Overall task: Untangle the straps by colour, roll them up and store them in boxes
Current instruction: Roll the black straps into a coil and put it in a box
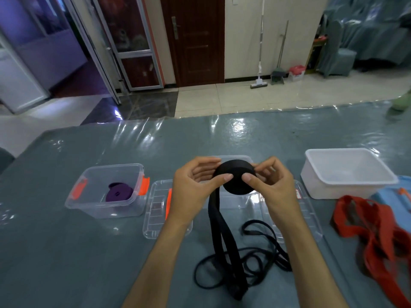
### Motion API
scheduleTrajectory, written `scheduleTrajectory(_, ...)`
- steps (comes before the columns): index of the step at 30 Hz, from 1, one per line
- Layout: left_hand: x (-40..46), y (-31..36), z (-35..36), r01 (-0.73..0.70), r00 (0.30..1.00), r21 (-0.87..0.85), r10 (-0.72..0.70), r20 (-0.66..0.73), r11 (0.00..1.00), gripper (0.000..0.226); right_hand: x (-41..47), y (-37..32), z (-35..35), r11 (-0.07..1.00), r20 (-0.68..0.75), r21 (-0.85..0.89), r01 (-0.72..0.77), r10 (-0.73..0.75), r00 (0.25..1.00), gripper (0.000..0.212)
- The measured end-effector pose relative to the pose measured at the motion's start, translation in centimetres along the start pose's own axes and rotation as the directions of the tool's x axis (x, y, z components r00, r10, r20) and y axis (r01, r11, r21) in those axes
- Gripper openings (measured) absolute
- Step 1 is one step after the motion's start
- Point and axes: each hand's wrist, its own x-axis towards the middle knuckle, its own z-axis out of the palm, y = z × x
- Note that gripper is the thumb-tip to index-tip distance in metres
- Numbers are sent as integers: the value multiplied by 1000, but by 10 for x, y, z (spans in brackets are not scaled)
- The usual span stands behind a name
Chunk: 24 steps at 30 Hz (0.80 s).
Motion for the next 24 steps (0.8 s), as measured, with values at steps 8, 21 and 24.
scheduleTrajectory(8, -2, 4, -7, -28, 997, -59, 32, 63, 998, 38, -3, -4, 3, 998, 72, -33, 51, -49, 996, 20)
scheduleTrajectory(21, -1, 4, -13, -23, 998, -44, 25, 60, 999, 55, -1, -5, 5, 997, 88, -63, 39, -34, 996, 30)
scheduleTrajectory(24, -1, 6, -10, -12, 995, -25, 15, 100, 1000, 49, 0, -9, 5, 988, 61, -107, 115, -109, 992, 32)
